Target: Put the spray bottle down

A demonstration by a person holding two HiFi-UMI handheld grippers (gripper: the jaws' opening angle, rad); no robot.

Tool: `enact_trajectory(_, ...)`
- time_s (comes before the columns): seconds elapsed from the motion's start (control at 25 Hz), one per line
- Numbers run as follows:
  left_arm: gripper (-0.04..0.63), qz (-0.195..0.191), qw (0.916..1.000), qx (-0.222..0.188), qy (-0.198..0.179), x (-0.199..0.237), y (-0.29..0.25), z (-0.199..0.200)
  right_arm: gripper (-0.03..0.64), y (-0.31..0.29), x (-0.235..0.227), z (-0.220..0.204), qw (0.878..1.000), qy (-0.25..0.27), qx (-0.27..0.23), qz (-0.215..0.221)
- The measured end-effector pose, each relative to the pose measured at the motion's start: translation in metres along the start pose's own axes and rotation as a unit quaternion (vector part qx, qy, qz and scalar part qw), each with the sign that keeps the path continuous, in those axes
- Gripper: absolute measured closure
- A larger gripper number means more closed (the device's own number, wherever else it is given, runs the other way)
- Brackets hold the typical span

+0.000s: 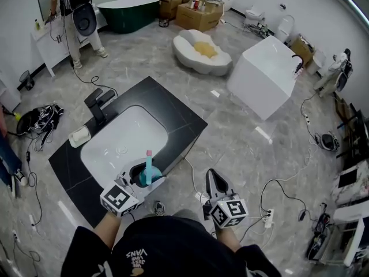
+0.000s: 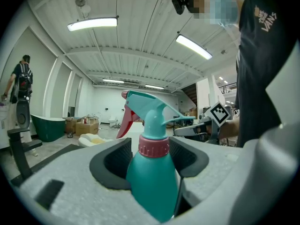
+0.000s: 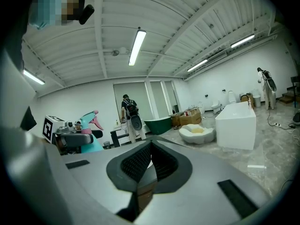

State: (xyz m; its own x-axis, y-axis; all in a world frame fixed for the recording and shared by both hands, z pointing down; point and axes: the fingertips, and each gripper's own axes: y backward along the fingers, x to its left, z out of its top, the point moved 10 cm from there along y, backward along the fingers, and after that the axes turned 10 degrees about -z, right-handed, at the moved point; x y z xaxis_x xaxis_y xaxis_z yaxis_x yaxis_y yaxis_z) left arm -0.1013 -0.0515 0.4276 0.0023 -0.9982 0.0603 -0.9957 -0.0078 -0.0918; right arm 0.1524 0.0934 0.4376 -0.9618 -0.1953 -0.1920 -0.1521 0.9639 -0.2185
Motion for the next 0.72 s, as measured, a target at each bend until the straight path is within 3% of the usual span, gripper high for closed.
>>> enact_trajectory(0.36,0.336,0.028,0.9993,0.0,0.025,0.038,-0.005,-0.01,0.612,-0.05,-0.007,0.01,1.0,0.009,0.014,0.014)
enact_trajectory(0.72,0.336,0.098,0.9947,-0.001,0.031,0.084,-0.033,-0.012,0.612,-0.13,-0.035,0.026,0.997,0.02,0.038,0.07)
